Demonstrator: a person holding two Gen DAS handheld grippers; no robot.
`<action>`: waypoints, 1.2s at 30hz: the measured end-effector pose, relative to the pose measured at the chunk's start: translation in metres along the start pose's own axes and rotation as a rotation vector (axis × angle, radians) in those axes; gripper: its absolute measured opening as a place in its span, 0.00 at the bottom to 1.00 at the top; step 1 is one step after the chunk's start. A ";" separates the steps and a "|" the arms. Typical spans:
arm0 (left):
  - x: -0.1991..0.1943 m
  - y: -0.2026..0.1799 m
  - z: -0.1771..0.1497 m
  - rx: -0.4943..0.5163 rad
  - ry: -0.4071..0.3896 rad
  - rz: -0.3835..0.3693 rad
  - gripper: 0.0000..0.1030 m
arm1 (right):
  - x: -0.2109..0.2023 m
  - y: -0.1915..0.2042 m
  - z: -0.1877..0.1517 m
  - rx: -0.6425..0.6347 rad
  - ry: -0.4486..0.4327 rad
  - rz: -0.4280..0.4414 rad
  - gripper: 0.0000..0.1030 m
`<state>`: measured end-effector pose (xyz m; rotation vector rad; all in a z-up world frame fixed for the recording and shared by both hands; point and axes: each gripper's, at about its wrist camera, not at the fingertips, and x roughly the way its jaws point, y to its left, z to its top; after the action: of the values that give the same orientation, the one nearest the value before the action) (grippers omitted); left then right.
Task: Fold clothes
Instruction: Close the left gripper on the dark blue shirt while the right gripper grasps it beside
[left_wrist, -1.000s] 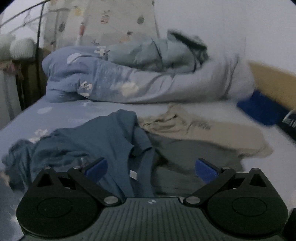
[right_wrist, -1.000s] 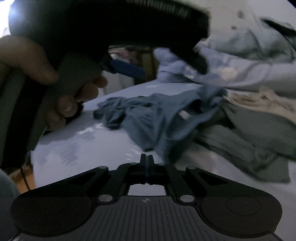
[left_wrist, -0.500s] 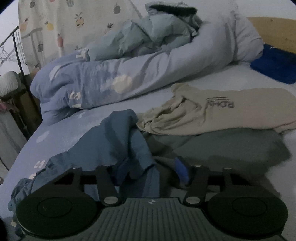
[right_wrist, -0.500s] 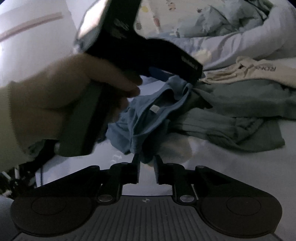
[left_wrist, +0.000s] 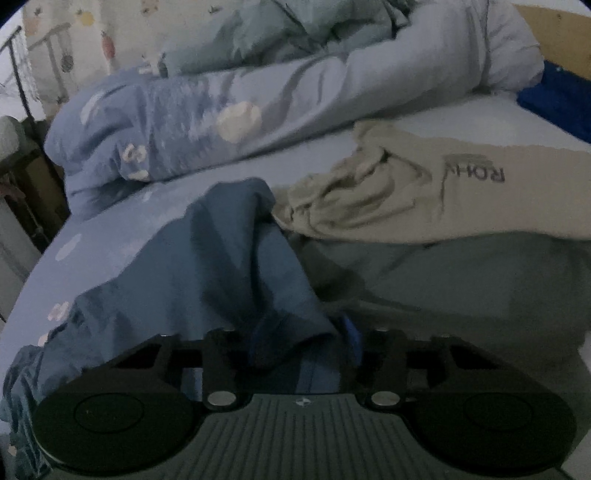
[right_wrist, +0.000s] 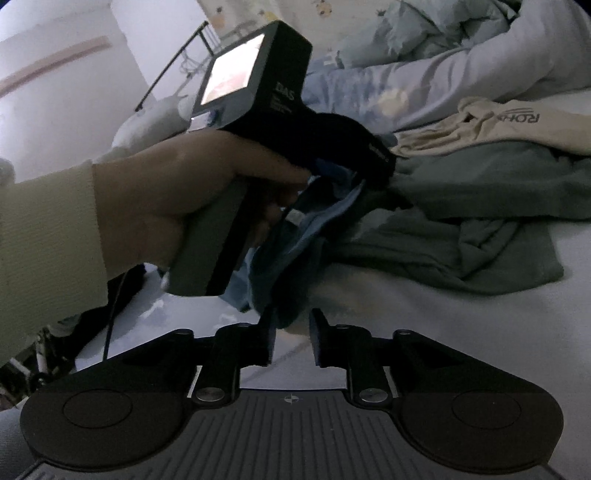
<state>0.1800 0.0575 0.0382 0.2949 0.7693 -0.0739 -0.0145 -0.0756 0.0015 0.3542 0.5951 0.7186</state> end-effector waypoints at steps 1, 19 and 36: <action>-0.001 0.001 0.000 -0.005 -0.001 -0.008 0.24 | 0.000 0.000 0.000 0.001 0.000 -0.001 0.32; -0.024 0.040 0.002 -0.188 -0.092 -0.142 0.12 | 0.006 0.000 -0.002 0.006 0.016 -0.007 0.53; -0.012 0.035 -0.001 -0.193 -0.086 -0.135 0.33 | 0.005 -0.001 -0.002 0.001 0.018 0.003 0.54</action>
<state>0.1766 0.0907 0.0544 0.0555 0.7048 -0.1378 -0.0124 -0.0722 -0.0028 0.3502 0.6121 0.7249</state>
